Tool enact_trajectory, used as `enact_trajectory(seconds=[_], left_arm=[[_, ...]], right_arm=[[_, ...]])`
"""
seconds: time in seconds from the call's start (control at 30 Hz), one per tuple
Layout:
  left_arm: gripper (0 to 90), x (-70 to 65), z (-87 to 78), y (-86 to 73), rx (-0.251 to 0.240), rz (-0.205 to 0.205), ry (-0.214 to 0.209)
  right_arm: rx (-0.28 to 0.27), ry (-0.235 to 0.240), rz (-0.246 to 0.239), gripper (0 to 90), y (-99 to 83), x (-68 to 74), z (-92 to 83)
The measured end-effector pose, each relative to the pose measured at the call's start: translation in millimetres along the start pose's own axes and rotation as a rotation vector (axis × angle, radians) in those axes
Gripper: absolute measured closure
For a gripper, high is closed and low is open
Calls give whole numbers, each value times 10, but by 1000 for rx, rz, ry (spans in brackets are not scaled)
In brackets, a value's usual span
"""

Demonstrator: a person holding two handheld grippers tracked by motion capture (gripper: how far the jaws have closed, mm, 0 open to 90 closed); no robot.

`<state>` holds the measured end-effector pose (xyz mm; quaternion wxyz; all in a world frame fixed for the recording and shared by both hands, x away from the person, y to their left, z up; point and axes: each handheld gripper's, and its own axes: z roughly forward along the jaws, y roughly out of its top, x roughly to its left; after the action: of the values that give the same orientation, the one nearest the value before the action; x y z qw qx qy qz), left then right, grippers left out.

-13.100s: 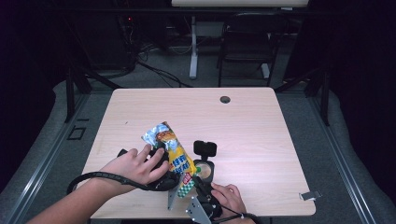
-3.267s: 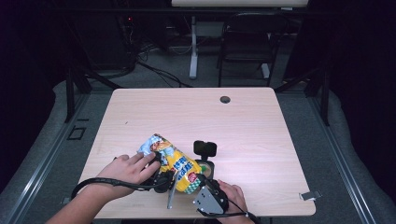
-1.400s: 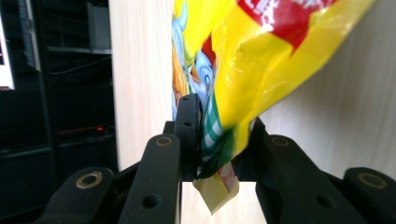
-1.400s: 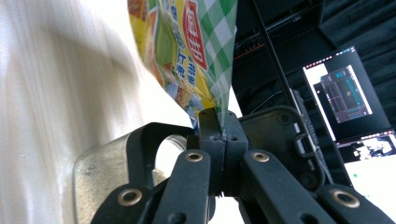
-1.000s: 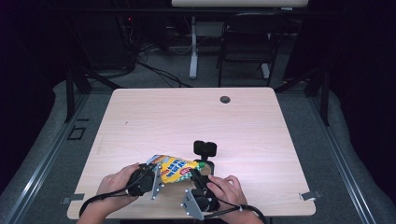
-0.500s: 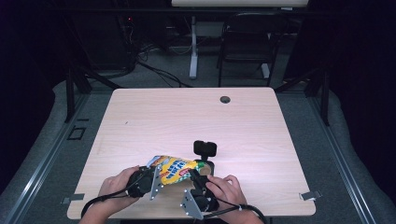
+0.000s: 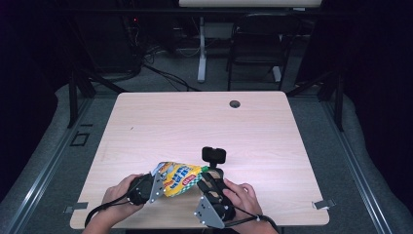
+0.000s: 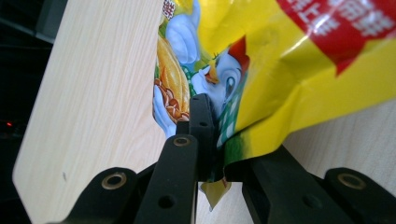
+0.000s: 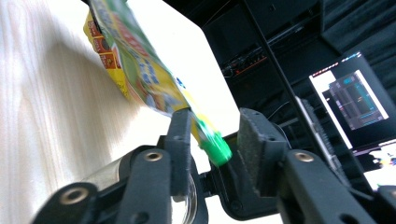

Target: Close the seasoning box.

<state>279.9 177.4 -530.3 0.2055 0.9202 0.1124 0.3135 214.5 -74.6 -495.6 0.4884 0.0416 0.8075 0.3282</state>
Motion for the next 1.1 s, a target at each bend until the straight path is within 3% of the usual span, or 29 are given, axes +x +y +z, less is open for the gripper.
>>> enact_trajectory(seconds=[0.1, 0.23, 0.33, 0.43, 0.53, 0.67, 0.77, 0.87, 0.97, 1.0, 1.1], left_arm=[[865, 52, 20, -68, -22, -58, -33], [873, 111, 22, -122, -33, -103, -60], [877, 164, 30, -175, -59, -161, -88], [877, 245, 42, -284, -97, -251, -127], [877, 305, 61, -373, -126, -327, -150], [875, 388, 88, -493, -168, -424, -187], [870, 440, 113, -578, -198, -496, -206], [860, 500, 140, -672, -222, -566, -227], [847, 528, 161, -752, -241, -630, -241], [841, 531, 162, -764, -239, -634, -235], [821, 543, 175, -812, -250, -680, -249]], right_arm=[[-16, 6, 54, 589, -27, -94, -43], [-13, 16, 122, 570, -82, -235, -75], [-3, 20, 148, 566, -133, -324, -97], [3, 23, 181, 557, -215, -431, -117], [24, 27, 232, 526, -292, -576, -60], [44, 57, 337, 461, -393, -786, 104], [49, 103, 428, 415, -461, -905, 245], [74, 171, 482, 413, -519, -940, 384], [81, 195, 506, 458, -539, -910, 434], [63, 210, 519, 466, -528, -882, 420], [47, 201, 496, 467, -481, -804, 348]])
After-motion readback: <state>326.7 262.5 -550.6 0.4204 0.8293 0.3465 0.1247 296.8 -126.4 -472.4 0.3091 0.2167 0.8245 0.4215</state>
